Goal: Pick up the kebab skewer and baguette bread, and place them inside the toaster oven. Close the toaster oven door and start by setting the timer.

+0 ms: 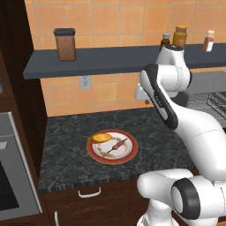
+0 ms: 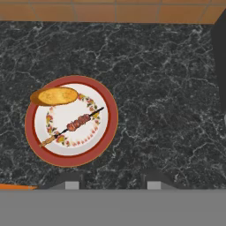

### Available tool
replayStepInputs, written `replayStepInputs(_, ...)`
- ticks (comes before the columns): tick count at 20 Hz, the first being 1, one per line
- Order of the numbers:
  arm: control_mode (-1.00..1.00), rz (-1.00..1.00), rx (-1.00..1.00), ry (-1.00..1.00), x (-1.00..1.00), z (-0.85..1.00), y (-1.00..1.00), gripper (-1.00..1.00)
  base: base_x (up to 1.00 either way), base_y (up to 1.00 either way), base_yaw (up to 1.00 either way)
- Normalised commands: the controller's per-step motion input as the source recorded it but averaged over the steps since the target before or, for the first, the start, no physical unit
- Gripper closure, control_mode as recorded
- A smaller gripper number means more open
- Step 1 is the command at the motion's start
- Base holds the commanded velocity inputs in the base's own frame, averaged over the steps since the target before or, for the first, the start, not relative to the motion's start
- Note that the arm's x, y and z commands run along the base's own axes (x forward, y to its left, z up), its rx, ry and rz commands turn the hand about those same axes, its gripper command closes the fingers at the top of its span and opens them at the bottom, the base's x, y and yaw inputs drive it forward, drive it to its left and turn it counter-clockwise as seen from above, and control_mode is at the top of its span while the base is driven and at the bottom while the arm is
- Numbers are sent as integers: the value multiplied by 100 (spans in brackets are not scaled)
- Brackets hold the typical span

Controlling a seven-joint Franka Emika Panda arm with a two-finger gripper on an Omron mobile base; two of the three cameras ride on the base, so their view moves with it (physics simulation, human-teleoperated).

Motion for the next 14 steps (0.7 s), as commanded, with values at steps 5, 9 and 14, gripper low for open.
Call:
replayStepInputs(5,100,0,0,0,0,0,0,-100,0,0,0)
replayStepInputs(9,100,0,0,0,0,0,0,-100,0,0,0)
replayStepInputs(14,100,0,0,0,0,0,0,-100,0,0,0)
